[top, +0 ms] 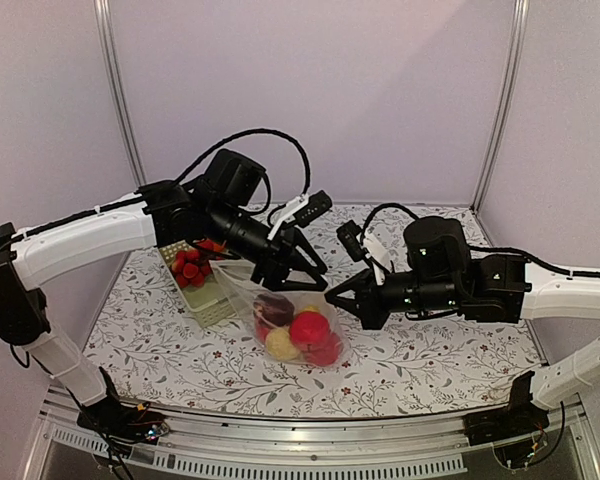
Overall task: Place the food in the zip-top bag and seal the zipper
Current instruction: Hold the zipper from the zipper food storage bag, then hold the zipper food storage bag at the center of the board.
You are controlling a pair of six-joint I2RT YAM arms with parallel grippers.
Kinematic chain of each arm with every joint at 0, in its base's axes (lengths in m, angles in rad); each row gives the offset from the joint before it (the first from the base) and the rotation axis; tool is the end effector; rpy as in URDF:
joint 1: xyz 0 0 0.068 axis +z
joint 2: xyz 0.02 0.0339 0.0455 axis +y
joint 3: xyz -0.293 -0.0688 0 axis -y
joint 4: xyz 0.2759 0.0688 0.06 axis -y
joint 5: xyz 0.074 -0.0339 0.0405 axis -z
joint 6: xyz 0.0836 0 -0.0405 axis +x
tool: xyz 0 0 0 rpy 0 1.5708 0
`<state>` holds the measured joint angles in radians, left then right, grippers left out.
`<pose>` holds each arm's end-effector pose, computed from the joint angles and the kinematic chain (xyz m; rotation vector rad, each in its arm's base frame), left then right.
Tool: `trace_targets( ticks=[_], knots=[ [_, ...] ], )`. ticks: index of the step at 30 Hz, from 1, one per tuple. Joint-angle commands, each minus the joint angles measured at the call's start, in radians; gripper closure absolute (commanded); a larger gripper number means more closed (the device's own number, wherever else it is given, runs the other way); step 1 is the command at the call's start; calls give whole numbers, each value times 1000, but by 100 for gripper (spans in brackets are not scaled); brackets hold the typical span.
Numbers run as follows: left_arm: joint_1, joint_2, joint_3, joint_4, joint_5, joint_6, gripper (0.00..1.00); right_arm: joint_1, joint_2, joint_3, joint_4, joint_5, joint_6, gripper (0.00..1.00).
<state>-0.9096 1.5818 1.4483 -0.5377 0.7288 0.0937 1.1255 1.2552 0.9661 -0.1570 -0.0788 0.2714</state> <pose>0.2087 -0.3589 0.3444 1.4749 1.8099 -1.2438 0.1459 0.3210 0.3030 -0.9400 1.9366 0.9371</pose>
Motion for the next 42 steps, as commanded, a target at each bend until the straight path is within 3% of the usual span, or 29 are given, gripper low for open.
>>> trace_targets(
  ticks=[1,19,25,29,36,42],
  knots=[
    [0,17,6,-5,71,-1,48,7,-16,-4,27,-3,-1,100],
    [-6,3,-29,-11,-9,13,70,7,-17,-5,33,5,5,100],
    [-8,-1,-29,-13,-11,18,85,7,-17,-7,33,11,8,100],
    [-8,-5,-28,-12,-10,17,100,7,-20,-6,33,8,9,99],
    [-8,-17,-26,-4,-12,15,100,8,-27,-3,31,-16,13,75],
    [-8,-20,-26,2,-9,13,100,8,-13,8,33,-12,6,68]
  ],
)
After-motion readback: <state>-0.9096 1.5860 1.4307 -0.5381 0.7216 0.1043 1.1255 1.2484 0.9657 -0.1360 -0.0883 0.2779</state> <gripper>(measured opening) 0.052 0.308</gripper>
